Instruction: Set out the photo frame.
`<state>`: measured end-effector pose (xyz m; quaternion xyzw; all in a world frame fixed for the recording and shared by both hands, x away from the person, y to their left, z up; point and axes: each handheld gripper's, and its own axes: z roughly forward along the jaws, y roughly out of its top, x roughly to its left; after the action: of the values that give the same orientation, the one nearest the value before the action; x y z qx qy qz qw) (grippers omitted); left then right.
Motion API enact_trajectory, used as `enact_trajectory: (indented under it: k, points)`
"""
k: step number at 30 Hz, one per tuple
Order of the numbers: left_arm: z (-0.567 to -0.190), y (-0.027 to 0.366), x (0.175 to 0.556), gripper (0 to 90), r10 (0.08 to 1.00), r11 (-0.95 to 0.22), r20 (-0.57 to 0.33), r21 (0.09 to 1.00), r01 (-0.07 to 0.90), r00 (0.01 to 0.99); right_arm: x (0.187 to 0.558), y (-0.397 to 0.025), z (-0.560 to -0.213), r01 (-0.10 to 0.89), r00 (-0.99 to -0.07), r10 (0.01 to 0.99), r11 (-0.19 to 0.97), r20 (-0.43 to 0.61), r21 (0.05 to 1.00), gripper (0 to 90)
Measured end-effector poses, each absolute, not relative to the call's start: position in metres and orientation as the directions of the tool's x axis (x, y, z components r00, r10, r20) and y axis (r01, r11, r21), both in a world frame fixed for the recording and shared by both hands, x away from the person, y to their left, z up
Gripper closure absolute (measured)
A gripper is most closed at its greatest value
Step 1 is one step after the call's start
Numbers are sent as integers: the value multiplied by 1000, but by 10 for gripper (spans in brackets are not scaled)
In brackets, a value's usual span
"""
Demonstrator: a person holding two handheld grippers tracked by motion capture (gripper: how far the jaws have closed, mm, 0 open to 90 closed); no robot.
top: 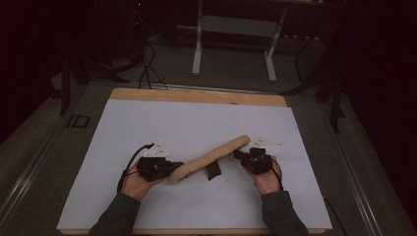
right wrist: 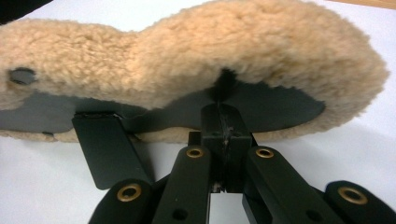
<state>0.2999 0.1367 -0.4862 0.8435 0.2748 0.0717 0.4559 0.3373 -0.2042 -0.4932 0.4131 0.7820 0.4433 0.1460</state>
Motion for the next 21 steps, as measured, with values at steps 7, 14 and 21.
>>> enact_trajectory:
  k: [7,14,21]
  points:
    - [-487,134,299,900,523,-438,-127,808,394,843,336,-199,-494,515,-624,768,269,141,814,900]
    - [-486,131,298,900,513,-448,-123,806,387,850,335,-193,-495,511,-634,760,274,142,815,900]
    - [-486,127,297,900,504,-454,-120,806,381,855,335,-189,-495,510,-639,756,279,141,814,900]
